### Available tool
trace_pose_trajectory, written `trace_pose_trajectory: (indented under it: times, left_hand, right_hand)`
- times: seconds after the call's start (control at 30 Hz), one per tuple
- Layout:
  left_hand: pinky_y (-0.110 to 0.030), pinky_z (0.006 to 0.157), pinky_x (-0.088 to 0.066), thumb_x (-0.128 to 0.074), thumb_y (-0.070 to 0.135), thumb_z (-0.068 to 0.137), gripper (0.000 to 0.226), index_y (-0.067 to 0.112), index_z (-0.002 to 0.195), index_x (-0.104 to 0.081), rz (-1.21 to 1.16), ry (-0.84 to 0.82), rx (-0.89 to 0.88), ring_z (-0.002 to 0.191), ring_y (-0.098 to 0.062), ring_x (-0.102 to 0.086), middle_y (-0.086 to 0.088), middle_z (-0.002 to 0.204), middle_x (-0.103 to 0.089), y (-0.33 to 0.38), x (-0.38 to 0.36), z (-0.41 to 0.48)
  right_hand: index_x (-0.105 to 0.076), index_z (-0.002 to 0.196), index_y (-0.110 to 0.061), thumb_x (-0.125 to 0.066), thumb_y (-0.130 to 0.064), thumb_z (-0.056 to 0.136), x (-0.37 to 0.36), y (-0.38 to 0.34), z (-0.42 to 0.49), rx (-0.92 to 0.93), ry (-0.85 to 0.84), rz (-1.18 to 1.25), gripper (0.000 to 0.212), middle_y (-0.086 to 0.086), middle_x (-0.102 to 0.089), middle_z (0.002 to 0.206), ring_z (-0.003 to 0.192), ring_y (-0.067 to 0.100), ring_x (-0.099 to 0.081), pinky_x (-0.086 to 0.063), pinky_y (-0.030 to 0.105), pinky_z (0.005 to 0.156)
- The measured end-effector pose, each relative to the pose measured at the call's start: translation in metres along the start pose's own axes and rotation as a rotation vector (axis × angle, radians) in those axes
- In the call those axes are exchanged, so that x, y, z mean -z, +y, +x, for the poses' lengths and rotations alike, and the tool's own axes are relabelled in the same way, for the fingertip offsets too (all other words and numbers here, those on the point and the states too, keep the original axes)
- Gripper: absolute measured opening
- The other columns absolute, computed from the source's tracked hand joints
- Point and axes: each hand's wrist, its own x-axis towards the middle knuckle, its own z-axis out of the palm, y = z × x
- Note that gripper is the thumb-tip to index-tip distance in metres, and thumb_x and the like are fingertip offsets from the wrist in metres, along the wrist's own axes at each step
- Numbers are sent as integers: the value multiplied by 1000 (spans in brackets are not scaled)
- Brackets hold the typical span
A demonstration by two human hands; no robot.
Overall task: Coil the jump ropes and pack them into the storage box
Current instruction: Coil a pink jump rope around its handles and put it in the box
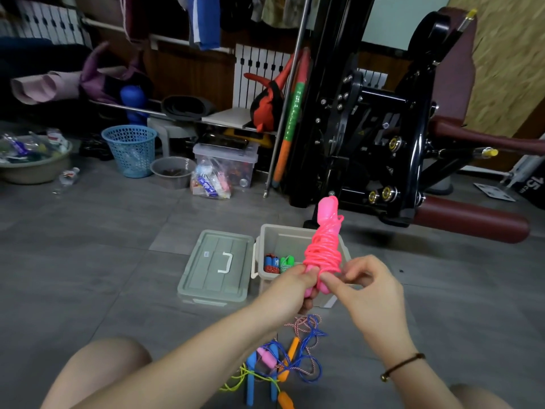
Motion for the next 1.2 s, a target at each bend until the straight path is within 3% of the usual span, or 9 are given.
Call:
trace_pose_trajectory:
  times: [0.07, 0.17, 0.3, 0.43, 0.6, 0.87, 0.97, 1.1, 1.2]
  left_hand:
    - [-20, 50, -33, -37, 21, 102, 29, 12, 78, -51, -22, -63, -11, 47, -7, -38, 5, 57, -44, 2, 0, -2]
    - [-22, 53, -34, -36, 25, 101, 32, 14, 79, -56, -46, -218, 47, 49, -8, -35, 6, 56, -42, 6, 2, -6]
    - [-21, 53, -37, -38, 36, 99, 28, 19, 80, -49, 68, -384, 170, 50, -8, -30, 8, 54, -36, 9, 2, -9]
    - [-26, 58, -50, -51, 40, 94, 29, 12, 93, -59, 22, -242, 249, 49, -8, -54, 5, 56, -56, 6, 4, -6]
    - [-31, 66, -59, -58, 28, 93, 25, 13, 113, -54, -125, 96, 120, 60, -14, -69, -5, 75, -72, -4, 3, -1]
    - [-31, 73, -46, -54, 70, 74, 58, 23, 105, -42, 765, 251, -319, 87, -13, -55, 7, 97, -56, -15, 4, 5]
    - [-37, 67, -43, -31, 72, 81, 51, 22, 89, -41, 770, 333, -474, 77, -18, -52, 5, 82, -52, -12, 10, 11]
    - [-37, 60, -40, -32, 66, 85, 47, 20, 76, -40, 632, 378, -620, 66, -14, -47, 6, 68, -46, -9, 7, 11]
    - [-41, 57, -43, -32, 67, 84, 54, 16, 71, -43, 594, 390, -606, 60, -18, -50, 2, 60, -50, -10, 4, 12]
  right_hand:
    - [-47, 81, -21, -86, -19, 61, 2, 4, 2, -155, -14, 188, 43, 1, -60, 103, 81, 7, -67, -56, 31, 71]
    - [-35, 123, -44, -87, -39, 52, 14, 2, 8, -56, -124, 177, 88, -14, -30, 145, 122, 0, -46, -49, 18, 86]
    - [-15, 135, -62, -88, -26, 53, 40, 6, 28, 24, -452, 173, 116, -33, -19, 146, 126, -16, -34, -41, 5, 89]
    - [-35, 128, -57, -84, -28, 50, 46, 16, 30, -114, -438, 97, 97, -20, -40, 134, 120, 7, -49, -46, 14, 83]
    - [-36, 139, -33, -88, -21, 55, 29, 25, 12, -211, -136, -46, 100, -8, -27, 126, 112, 6, -41, -32, 13, 94]
    - [-39, 138, -34, -83, -51, 45, 11, 15, 2, -346, 26, 64, 104, -8, -28, 126, 109, 8, -52, -47, 37, 99]
    - [-55, 117, -45, -73, -56, 65, 15, 10, 7, -278, 55, 351, 56, 4, -41, 128, 104, 7, -55, -49, 36, 94]
    - [-53, 103, -47, -42, -71, 80, 9, 16, 12, -373, 119, 401, 35, 3, -63, 105, 94, 25, -65, -53, 50, 86]
    - [-59, 91, -38, -29, -79, 78, 1, 25, 14, -399, 301, 181, 52, 5, -67, 91, 87, 34, -64, -51, 57, 81]
